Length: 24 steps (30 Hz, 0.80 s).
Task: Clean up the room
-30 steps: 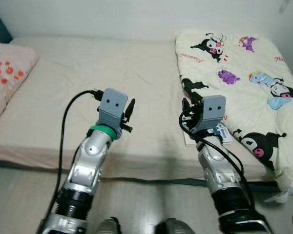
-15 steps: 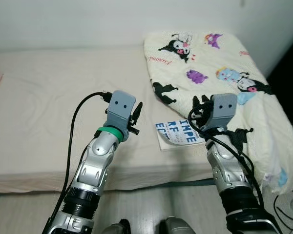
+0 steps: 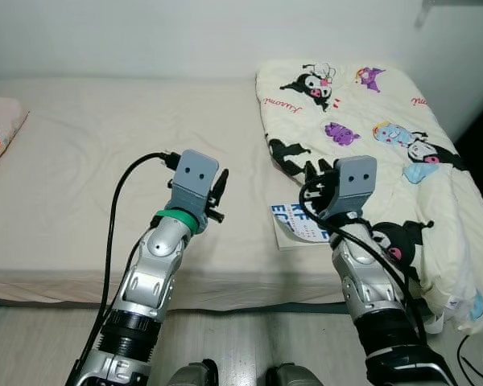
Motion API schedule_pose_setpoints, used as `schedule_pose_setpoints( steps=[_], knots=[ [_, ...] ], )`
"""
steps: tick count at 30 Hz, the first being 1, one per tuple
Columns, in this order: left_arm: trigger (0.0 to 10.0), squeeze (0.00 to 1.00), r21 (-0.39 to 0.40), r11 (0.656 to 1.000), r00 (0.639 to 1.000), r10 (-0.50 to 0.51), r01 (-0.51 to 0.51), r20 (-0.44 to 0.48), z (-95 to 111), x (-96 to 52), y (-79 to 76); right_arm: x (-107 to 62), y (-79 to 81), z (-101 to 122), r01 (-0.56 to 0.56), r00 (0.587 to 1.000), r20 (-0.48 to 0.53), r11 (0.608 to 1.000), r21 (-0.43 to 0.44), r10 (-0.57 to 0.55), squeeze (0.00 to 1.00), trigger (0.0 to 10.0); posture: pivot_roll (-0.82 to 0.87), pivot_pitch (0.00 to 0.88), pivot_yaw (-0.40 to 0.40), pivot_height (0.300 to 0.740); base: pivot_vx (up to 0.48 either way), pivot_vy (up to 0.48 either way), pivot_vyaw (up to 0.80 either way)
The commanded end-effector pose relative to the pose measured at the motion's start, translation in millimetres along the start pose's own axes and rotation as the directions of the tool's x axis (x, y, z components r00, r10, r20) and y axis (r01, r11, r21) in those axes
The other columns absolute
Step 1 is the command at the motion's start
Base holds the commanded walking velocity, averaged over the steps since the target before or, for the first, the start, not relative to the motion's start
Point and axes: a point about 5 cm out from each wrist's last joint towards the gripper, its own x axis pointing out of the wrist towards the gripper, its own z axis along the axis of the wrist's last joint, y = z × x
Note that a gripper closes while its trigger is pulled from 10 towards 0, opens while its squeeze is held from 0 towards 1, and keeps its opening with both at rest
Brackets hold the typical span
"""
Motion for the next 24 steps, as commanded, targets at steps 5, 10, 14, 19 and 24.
schedule_pose_setpoints(
  steps=[5, 10, 14, 19, 24],
  knots=[
    [10.0, 0.00, -0.068, 0.998, 0.996, -0.003, -0.003, -0.085, -23.2, -7.1, -3.2, -4.6, -1.5, -4.3, 0.020, 1.000, -0.019, 0.999, -0.033, -0.020, 0.00, 10.0, -0.07, 0.055, 0.053, 0.725, 0.000, 0.000, 0.00],
    [10.0, 0.00, -0.049, 0.999, 0.997, -0.011, 0.008, -0.075, -23.5, -7.7, -6.8, -4.6, -4.2, -5.0, 0.020, 0.999, -0.026, 1.000, -0.024, -0.020, 0.00, 10.0, -0.07, 0.059, 0.053, 0.711, 0.000, 0.000, 0.00],
    [10.0, 0.00, -0.049, 0.999, 0.997, -0.016, 0.012, -0.073, -23.2, -7.8, -8.6, -4.6, -5.1, -4.5, 0.022, 0.999, -0.025, 1.000, -0.020, -0.022, 0.00, 10.0, -0.07, 0.062, 0.052, 0.701, 0.000, 0.000, 0.00],
    [10.0, 0.00, -0.050, 0.999, 0.997, -0.019, 0.016, -0.071, -22.1, -7.7, -9.4, -5.9, -5.0, -4.4, 0.022, 0.999, -0.025, 1.000, -0.016, -0.022, 0.00, 10.0, -0.07, 0.069, 0.051, 0.686, 0.000, 0.000, 0.00],
    [10.0, 0.00, -0.051, 0.999, 0.997, -0.022, 0.019, -0.069, -22.0, -9.2, -10.6, -7.1, -5.2, -5.0, 0.024, 0.999, -0.030, 1.000, -0.013, -0.024, 0.00, 10.0, -0.07, 0.076, 0.051, 0.661, 0.000, 0.000, 0.00]
  ],
)
